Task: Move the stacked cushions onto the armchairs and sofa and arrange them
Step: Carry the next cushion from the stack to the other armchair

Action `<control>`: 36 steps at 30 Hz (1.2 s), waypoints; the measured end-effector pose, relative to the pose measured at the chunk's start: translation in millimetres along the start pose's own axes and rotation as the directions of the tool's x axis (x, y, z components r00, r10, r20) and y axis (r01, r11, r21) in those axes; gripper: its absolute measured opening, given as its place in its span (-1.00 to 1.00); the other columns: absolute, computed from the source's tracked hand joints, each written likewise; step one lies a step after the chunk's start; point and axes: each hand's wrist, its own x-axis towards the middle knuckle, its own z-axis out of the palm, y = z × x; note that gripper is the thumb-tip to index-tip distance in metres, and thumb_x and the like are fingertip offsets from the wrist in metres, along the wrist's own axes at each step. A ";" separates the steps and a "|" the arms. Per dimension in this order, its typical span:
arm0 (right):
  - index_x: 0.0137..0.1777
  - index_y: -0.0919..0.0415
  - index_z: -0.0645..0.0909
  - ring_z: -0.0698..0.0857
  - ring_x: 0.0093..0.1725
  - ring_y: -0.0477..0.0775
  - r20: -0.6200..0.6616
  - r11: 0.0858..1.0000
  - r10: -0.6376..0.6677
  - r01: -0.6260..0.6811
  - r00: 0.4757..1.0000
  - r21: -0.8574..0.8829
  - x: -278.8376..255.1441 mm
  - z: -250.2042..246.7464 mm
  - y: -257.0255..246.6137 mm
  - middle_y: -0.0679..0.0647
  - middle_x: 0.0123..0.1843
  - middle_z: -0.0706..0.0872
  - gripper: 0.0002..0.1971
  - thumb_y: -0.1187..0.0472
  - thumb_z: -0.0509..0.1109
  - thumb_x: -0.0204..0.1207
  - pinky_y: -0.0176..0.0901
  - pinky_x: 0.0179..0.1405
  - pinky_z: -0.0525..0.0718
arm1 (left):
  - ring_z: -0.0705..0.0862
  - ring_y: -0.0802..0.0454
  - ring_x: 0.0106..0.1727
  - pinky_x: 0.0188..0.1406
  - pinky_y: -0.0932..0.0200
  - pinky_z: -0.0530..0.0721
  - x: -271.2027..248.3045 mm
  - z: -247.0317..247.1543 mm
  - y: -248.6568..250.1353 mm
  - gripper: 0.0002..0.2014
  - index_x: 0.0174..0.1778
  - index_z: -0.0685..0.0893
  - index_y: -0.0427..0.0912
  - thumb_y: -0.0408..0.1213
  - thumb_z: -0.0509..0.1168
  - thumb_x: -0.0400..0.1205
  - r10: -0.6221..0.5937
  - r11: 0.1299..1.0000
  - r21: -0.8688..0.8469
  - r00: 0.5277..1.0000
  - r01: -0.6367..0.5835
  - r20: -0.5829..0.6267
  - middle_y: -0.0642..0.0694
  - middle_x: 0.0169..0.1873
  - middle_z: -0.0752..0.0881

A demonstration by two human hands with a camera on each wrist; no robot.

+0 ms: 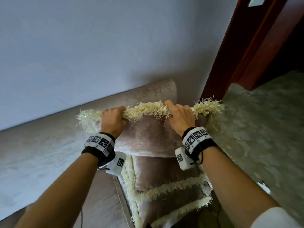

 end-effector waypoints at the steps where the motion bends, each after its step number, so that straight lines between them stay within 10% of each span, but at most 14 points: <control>1: 0.31 0.07 0.51 0.43 -0.36 0.12 -0.008 0.999 -0.025 0.026 1.000 0.027 4.6 -6.5 -3.6 0.01 -0.35 0.54 -0.42 0.58 0.39 0.35 -0.10 -0.18 0.37 | 0.63 -0.06 -0.36 0.18 -0.18 0.62 -6.2 -9.5 0.3 -0.78 -0.33 0.55 -0.11 -0.57 0.23 0.43 -0.025 1.000 0.007 0.999 0.025 -0.033 -0.03 -0.50 0.61; 13: 0.20 0.13 0.58 0.45 -0.45 0.02 -0.118 0.788 -0.481 0.488 0.869 0.376 -9.5 -3.9 -133.7 -0.07 -0.42 0.51 -0.51 0.52 0.49 0.30 -0.16 -0.24 0.45 | 0.47 0.01 -0.37 -0.29 0.19 0.39 -157.1 -122.2 -59.6 -0.71 -0.41 0.61 -0.18 -0.71 0.34 0.30 -0.250 0.936 0.160 0.913 0.313 -0.322 0.04 -0.46 0.52; 28: 0.24 0.09 0.58 0.62 -0.35 0.09 -0.071 0.528 -0.763 0.683 0.642 0.505 -146.2 -22.8 -414.6 0.02 -0.28 0.66 -0.60 0.42 0.47 0.45 -0.17 -0.30 0.47 | 0.66 -0.13 -0.32 -0.39 0.19 0.58 -424.9 -251.5 -186.3 -0.69 -0.23 0.77 -0.29 -0.66 0.24 0.26 -0.604 0.725 0.014 0.645 0.688 -0.469 -0.19 -0.31 0.77; 36: 0.18 0.01 0.59 0.65 -0.33 0.13 -0.061 0.496 -0.792 0.698 0.608 0.516 -244.7 -17.7 -580.9 0.04 -0.29 0.71 -0.62 0.39 0.48 0.43 -0.10 -0.26 0.60 | 0.72 -0.12 -0.20 -0.23 0.06 0.66 -577.3 -299.5 -295.6 -0.76 -0.20 0.79 -0.21 -0.57 0.33 0.33 -0.636 0.713 -0.022 0.634 0.700 -0.440 -0.12 -0.26 0.80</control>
